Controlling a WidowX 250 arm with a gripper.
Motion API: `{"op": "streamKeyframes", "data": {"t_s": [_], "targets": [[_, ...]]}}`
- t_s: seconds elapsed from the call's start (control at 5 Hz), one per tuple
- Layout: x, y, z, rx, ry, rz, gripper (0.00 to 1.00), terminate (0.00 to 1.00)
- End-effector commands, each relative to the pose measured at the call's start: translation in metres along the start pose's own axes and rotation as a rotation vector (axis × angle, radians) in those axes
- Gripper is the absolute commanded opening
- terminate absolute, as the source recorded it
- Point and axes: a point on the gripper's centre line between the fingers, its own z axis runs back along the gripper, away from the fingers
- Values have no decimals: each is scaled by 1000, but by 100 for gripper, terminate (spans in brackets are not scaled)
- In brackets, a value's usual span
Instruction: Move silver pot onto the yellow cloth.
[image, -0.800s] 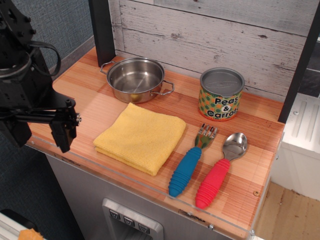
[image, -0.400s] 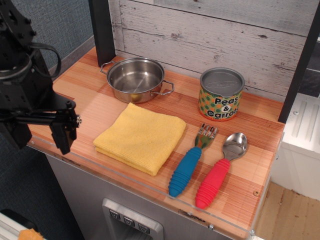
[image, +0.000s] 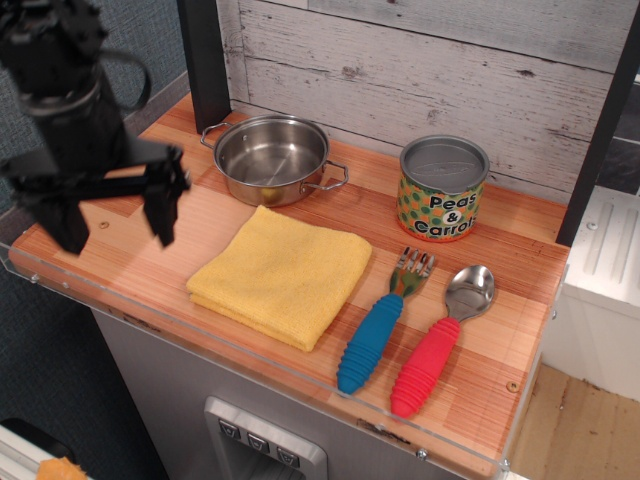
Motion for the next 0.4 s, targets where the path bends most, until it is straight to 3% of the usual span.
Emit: {"op": "streamKeyframes", "data": {"t_s": [0.0,0.2], "targets": [[57,-15,-7,-36,-105,313,100,0],[78,-23,-17,0,-118,362,100,0]]}}
